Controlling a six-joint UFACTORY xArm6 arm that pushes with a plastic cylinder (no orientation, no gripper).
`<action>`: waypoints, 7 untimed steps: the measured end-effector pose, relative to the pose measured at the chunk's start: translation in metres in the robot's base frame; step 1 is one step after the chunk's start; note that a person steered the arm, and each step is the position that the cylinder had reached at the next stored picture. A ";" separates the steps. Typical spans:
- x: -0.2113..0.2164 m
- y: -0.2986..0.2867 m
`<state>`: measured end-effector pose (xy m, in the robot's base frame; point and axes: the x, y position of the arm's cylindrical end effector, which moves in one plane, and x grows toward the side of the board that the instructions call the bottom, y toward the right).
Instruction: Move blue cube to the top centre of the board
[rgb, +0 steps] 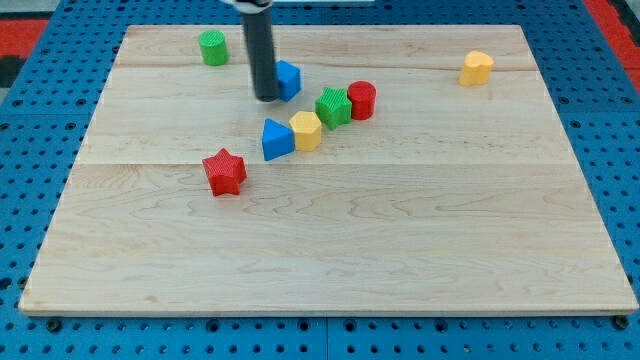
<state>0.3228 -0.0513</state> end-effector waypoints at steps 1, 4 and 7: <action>-0.040 0.026; -0.040 0.029; -0.050 0.029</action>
<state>0.2733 -0.0223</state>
